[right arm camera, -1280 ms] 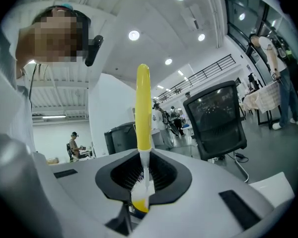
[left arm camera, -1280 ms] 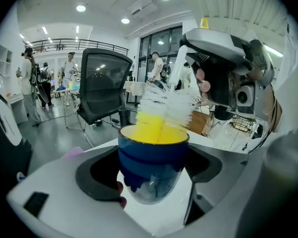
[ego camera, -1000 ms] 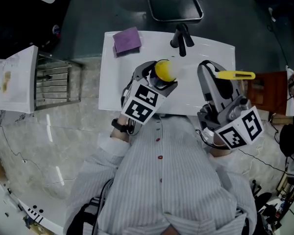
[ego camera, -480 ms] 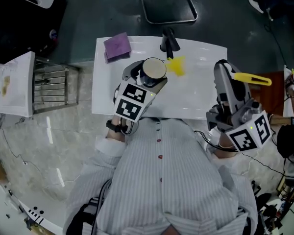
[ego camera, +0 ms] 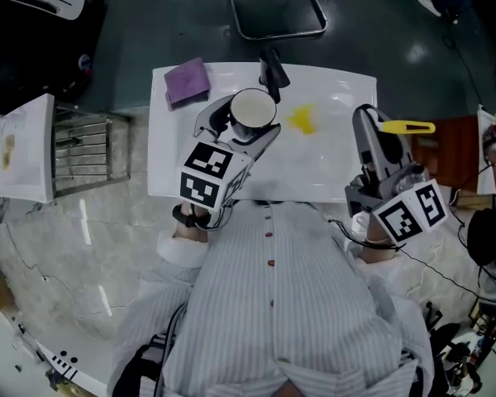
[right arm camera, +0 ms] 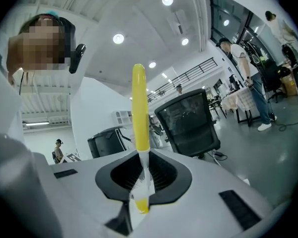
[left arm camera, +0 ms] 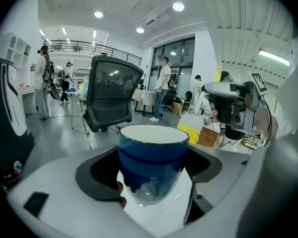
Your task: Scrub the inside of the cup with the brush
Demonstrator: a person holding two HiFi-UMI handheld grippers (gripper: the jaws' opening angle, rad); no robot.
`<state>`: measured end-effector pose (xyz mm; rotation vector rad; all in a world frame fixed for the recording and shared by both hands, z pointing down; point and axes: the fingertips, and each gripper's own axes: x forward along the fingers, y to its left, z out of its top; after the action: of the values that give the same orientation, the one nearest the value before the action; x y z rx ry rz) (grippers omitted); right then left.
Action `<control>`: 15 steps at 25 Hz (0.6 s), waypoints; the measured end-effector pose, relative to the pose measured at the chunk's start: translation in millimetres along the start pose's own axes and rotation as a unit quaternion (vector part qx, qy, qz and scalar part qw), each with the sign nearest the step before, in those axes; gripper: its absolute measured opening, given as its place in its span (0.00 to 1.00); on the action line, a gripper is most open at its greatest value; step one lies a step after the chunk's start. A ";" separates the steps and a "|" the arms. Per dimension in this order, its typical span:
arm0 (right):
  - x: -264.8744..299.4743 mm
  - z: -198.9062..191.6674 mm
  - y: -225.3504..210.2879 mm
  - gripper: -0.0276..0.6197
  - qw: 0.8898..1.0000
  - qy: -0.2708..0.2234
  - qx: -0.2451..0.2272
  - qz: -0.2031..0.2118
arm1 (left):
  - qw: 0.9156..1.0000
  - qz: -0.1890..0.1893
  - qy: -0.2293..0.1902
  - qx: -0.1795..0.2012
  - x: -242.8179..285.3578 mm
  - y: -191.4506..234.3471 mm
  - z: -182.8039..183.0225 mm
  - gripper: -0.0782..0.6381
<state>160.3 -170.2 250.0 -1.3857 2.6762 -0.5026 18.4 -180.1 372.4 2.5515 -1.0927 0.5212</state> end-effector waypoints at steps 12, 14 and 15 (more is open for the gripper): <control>-1.0 -32.5 -23.1 0.14 0.999 0.032 0.012 -0.013 | 1.000 -0.006 -0.027 -0.007 4.8 -15.9 18.3 0.66; 0.4 -35.4 -23.9 0.14 0.999 0.036 0.013 -0.010 | 1.000 -0.007 -0.029 -0.008 6.6 -18.0 20.2 0.66; 1.3 -36.7 -24.0 0.14 0.999 0.038 0.014 -0.008 | 1.000 -0.007 -0.029 -0.008 7.4 -18.7 20.7 0.66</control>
<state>170.0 -174.9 292.5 -1.4109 2.7072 -0.6023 41.2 -181.1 354.7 2.5736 -1.0925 0.4363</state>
